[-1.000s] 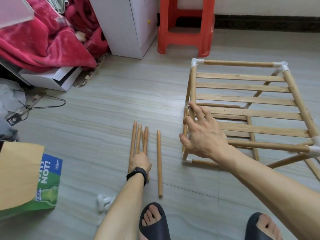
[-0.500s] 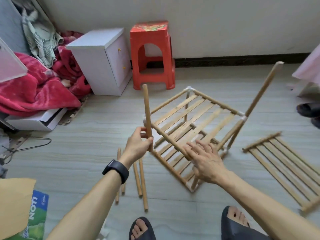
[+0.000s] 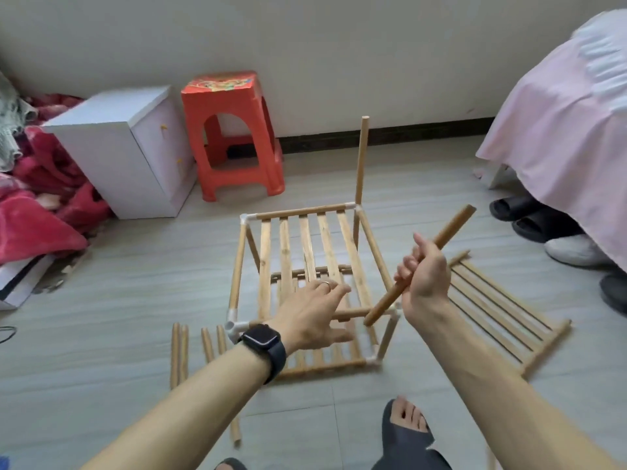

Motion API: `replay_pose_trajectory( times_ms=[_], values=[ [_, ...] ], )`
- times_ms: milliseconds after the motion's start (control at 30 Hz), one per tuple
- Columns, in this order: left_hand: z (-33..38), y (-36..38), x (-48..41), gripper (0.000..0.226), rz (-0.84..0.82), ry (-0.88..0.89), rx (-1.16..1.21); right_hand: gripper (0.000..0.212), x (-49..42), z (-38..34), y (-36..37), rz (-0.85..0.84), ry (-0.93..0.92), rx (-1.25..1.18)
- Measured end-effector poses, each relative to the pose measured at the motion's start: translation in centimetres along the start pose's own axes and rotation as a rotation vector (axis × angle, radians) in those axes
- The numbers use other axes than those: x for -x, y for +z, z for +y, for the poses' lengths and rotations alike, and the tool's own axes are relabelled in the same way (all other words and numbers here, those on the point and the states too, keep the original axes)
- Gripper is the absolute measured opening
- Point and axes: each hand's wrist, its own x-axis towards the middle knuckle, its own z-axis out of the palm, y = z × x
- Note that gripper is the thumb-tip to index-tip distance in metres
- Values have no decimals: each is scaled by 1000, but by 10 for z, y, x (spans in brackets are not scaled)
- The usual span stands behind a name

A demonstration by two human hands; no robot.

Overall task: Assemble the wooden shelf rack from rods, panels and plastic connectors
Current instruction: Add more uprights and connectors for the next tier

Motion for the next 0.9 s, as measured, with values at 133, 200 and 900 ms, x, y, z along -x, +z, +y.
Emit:
replay_pose_trajectory(
  times_ms=[133,200,900],
  values=[
    [-38,28,-5,101,-135,-159,-251,44,-27,-29,-12,113,-114,-81],
    [-53,39,-8,89,-147,-240,-151,44,-40,-31,-15,102,-152,-87],
    [-57,54,-16,81,-96,-292,-1,45,-58,3,-30,-297,-389,285]
  ],
)
